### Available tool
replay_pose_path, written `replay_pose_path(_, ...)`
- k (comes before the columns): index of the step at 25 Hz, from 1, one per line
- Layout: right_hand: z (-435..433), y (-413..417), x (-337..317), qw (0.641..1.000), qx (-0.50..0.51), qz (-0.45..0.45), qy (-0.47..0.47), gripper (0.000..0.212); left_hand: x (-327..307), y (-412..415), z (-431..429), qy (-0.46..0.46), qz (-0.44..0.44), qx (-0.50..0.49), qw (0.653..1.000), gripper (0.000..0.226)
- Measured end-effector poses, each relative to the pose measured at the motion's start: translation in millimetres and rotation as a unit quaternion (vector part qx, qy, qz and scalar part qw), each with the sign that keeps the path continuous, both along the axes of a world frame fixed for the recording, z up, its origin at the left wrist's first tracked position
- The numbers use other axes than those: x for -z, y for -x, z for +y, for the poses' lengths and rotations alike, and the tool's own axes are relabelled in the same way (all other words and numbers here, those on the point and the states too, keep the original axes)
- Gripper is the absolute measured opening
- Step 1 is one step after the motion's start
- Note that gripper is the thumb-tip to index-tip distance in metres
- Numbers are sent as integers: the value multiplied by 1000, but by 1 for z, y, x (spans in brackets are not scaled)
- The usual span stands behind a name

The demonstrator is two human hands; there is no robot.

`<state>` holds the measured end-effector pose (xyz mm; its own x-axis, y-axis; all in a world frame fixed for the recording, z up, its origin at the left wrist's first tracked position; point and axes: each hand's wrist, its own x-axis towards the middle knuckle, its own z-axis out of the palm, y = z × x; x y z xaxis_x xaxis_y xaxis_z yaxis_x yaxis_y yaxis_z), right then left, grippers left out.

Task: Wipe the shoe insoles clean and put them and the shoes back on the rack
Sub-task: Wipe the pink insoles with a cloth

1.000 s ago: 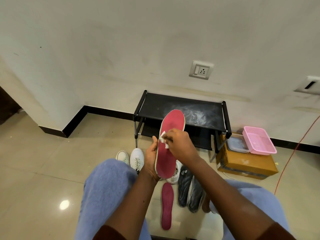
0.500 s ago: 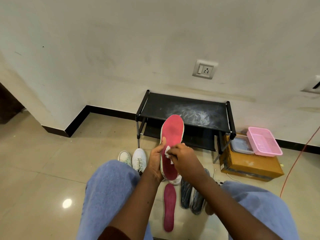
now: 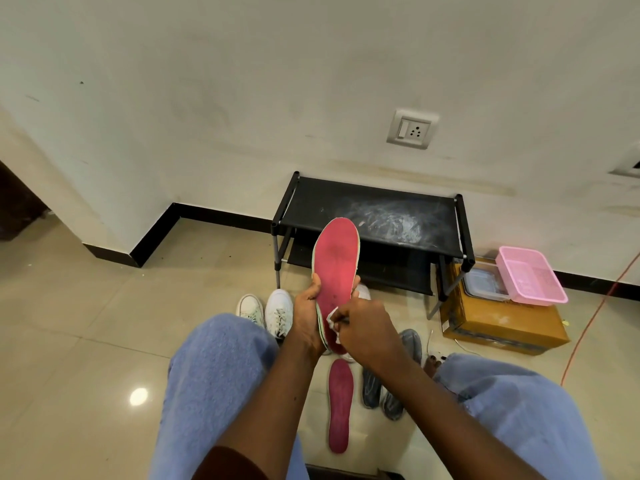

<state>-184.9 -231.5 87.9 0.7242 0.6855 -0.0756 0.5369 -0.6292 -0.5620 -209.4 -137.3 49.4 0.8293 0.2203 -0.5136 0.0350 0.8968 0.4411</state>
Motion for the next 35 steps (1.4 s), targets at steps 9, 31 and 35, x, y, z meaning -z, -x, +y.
replay_pose_path(9, 14, -27, 6, 997, -18, -56, 43, 24, -2, 0, -1, -52, 42, -1, 998, 48)
replay_pose_path(31, 5, -15, -3, 988, -151, 14, -29, 22, 25, -5, 20, 64, -39, 12, 997, 77)
replay_pose_path(35, 22, -24, 0, 997, -66, -13, -42, 27, 20, -6, 15, 47, -36, 5, 998, 72)
